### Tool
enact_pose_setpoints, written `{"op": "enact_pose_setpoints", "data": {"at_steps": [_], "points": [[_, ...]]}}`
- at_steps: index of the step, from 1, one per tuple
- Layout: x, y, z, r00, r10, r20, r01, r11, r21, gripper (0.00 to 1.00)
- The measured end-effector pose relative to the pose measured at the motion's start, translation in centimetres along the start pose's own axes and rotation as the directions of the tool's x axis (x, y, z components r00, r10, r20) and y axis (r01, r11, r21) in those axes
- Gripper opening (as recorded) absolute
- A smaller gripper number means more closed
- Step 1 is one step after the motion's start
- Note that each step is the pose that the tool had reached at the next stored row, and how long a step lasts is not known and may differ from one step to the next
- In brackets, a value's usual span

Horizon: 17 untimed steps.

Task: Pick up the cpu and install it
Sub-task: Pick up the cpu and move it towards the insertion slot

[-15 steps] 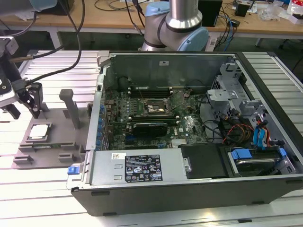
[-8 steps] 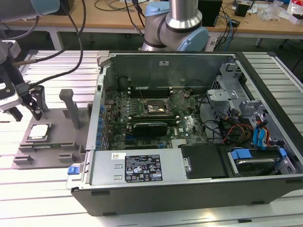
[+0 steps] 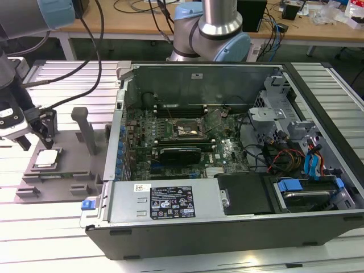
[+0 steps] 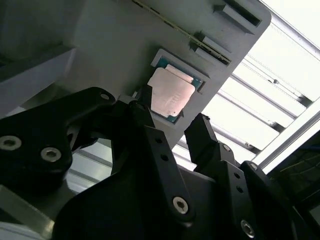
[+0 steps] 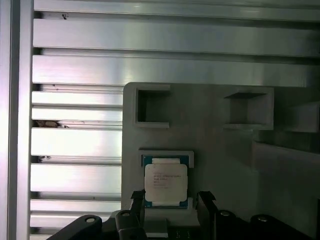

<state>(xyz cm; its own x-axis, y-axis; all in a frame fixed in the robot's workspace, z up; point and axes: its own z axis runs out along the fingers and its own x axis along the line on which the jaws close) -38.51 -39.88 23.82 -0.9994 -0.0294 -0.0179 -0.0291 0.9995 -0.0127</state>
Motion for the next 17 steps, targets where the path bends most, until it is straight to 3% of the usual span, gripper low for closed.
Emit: {"op": "enact_pose_setpoints", "data": {"at_steps": [13, 17], "points": [[0.02, 0.02, 1.78, 1.0, 0.0, 0.0, 0.0, 1.0, 0.0001, 0.55], [0.03, 0.03, 2.05, 1.0, 0.0, 0.0, 0.0, 1.0, 0.0001, 0.55]]}}
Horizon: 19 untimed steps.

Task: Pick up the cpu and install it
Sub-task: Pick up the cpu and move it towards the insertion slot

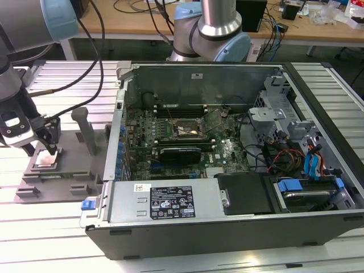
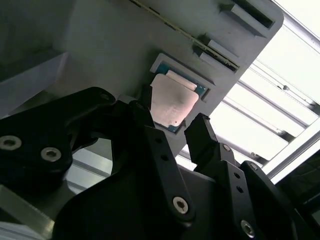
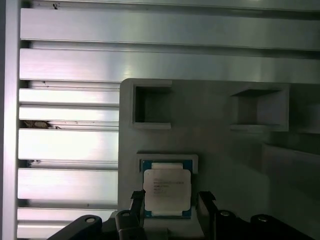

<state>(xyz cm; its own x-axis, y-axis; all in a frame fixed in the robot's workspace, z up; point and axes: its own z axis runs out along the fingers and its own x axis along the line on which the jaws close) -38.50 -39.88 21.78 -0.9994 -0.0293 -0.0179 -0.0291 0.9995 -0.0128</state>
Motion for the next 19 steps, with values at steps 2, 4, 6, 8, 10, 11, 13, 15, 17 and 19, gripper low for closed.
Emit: {"op": "enact_pose_setpoints", "data": {"at_steps": [2, 4, 6, 8, 10, 11, 13, 15, 17, 19], "points": [[0.0, 0.0, 0.23, 1.0, 0.0, 0.0, 0.0, 1.0, 0.0001, 0.55], [0.01, 0.0, 0.48, 1.0, 0.0, 0.0, 0.0, 1.0, 0.0002, 0.55], [0.01, 0.01, 0.73, 1.0, 0.0, 0.0, 0.0, 1.0, 0.0002, 0.55], [0.01, 0.01, 0.88, 1.0, 0.0, 0.0, 0.0, 1.0, 0.0003, 0.55], [0.02, 0.02, 1.15, 1.0, 0.0, -0.0001, 0.0, 1.0, 0.002, 0.55], [0.02, 0.02, 1.23, 1.0, 0.0, -0.0004, 0.0, 1.0, 0.0078, 0.55], [0.02, 0.01, 1.48, 0.9999, -0.013, -0.0004, 0.013, 0.9998, 0.0133, 0.55], [0.01, 0.02, 1.53, 0.9998, -0.018, -0.0004, 0.018, 0.9998, 0.0133, 0.55], [0.01, 0.02, 1.54, 0.9998, -0.018, -0.0003, 0.018, 0.9997, 0.0132, 0.56], [0.01, 0.02, 1.59, 0.9998, -0.019, 0.0006, 0.019, 0.9998, 0.0036, 0.62]]}}
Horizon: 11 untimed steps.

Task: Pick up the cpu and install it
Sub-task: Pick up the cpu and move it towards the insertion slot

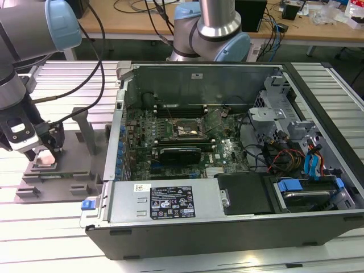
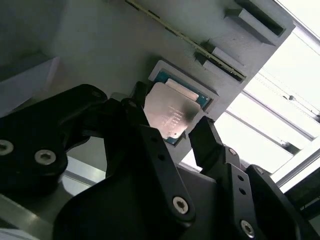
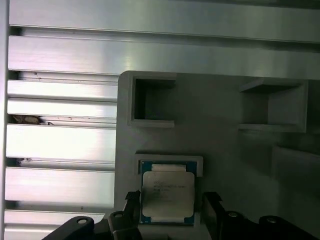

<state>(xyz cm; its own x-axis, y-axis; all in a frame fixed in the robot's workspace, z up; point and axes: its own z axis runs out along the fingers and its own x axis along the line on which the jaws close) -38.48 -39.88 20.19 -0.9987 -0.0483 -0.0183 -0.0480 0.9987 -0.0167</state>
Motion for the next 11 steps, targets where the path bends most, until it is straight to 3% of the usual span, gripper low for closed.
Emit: {"op": "enact_pose_setpoints", "data": {"at_steps": [1, 4, 7, 11], "points": [[0.01, 0.01, 0.15, 1.0, 0.0, 0.0005, 0.0, 0.9999, -0.0125, 0.62], [0.01, 0.0, 0.38, 0.9999, -0.013, 0.0005, 0.013, 0.9998, -0.0126, 0.62], [0.03, 0.01, 1.04, 0.9998, -0.017, 0.0003, 0.017, 0.9998, -0.0127, 0.62], [0.03, 0.02, 1.2, 0.9998, -0.017, 0.0005, 0.017, 0.9998, -0.0133, 0.62]]}}
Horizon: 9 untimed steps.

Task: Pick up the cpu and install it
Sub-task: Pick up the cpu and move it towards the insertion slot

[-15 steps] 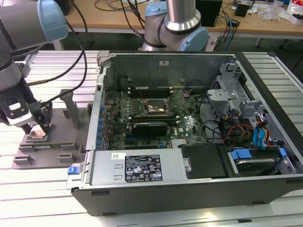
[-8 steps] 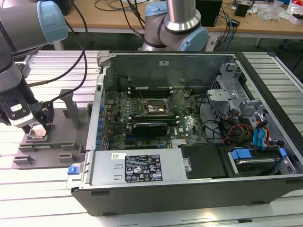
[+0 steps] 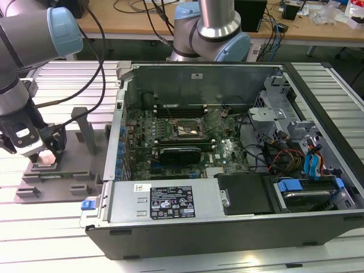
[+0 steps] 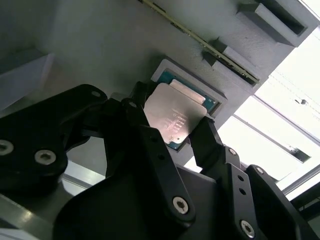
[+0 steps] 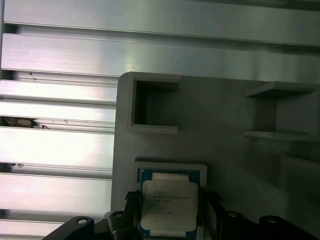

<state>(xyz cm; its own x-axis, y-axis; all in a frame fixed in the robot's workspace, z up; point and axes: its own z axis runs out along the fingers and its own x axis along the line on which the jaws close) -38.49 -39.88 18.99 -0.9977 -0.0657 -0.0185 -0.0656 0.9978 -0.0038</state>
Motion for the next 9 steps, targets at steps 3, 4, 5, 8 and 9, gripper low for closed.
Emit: {"op": "enact_pose_setpoints", "data": {"at_steps": [3, 4, 5, 8, 9], "points": [[0.0, 0.0, 0.01, 1.0, 0.0, 0.0, 0.0, 1.0, 0.0, 0.62], [0.0, 0.0, 0.02, 1.0, 0.0, 0.0, 0.0, 1.0, 0.0, 0.62], [0.01, 0.0, 0.01, 1.0, 0.0, -0.0007, 0.0, 1.0, 0.0, 0.62], [0.0, 0.0, 0.03, 1.0, 0.0, -0.0001, 0.0, 1.0, 0.0, 0.55], [0.0, 0.0, 0.03, 1.0, 0.0, -0.0001, 0.0, 1.0, 0.0, 0.55]]}}
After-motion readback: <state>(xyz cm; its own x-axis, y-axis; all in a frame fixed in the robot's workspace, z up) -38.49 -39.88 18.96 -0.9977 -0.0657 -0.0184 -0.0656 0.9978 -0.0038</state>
